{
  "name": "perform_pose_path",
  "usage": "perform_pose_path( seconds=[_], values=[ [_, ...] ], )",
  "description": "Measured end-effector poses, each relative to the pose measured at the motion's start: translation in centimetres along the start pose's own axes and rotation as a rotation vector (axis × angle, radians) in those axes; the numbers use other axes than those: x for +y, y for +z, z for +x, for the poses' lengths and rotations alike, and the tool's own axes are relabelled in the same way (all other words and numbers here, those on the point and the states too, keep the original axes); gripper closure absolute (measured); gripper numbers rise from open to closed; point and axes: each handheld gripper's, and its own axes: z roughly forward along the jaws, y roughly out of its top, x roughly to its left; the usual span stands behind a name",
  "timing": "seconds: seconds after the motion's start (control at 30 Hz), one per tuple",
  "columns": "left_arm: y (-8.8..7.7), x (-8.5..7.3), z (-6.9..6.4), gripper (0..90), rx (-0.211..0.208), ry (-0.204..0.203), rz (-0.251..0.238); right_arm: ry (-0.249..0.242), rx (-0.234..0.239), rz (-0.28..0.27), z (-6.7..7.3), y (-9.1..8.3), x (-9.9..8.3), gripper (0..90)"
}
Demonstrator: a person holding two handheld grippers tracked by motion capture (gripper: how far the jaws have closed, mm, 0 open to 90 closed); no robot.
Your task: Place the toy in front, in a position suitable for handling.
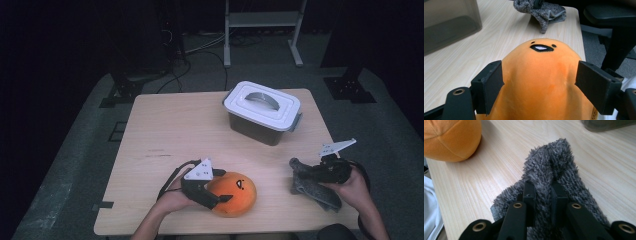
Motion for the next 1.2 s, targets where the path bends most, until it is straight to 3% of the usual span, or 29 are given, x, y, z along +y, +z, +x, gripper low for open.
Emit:
perform_pose_path(
  seconds=[0.33, 0.8, 1.03, 1.1, 1.2],
  values=[
    [0.1, -0.1, 0.1, 20.1, -0.003, -0.006, 0.013, -0.035, 0.012, -0.015, 0.7, 0.0, 0.8, 78.6],
    [0.1, -0.2, 0.1, 19.8, -0.008, -0.007, 0.015, 0.007, -0.027, -0.036, -0.1, -0.2, 0.5, 79.1],
    [0.1, -0.2, 0.0, 19.4, -0.011, -0.006, 0.017, 0.003, -0.012, 0.006, 0.0, 0.6, 0.6, 77.9],
    [0.0, -0.1, 0.1, 19.3, -0.010, -0.003, 0.019, 0.020, 0.022, 0.039, -0.2, 1.1, 0.4, 73.8],
    [-0.2, -0.1, 0.1, 19.0, -0.007, -0.002, 0.011, 0.028, 0.038, 0.082, -0.3, 1.9, 0.1, 65.8]
  ],
)
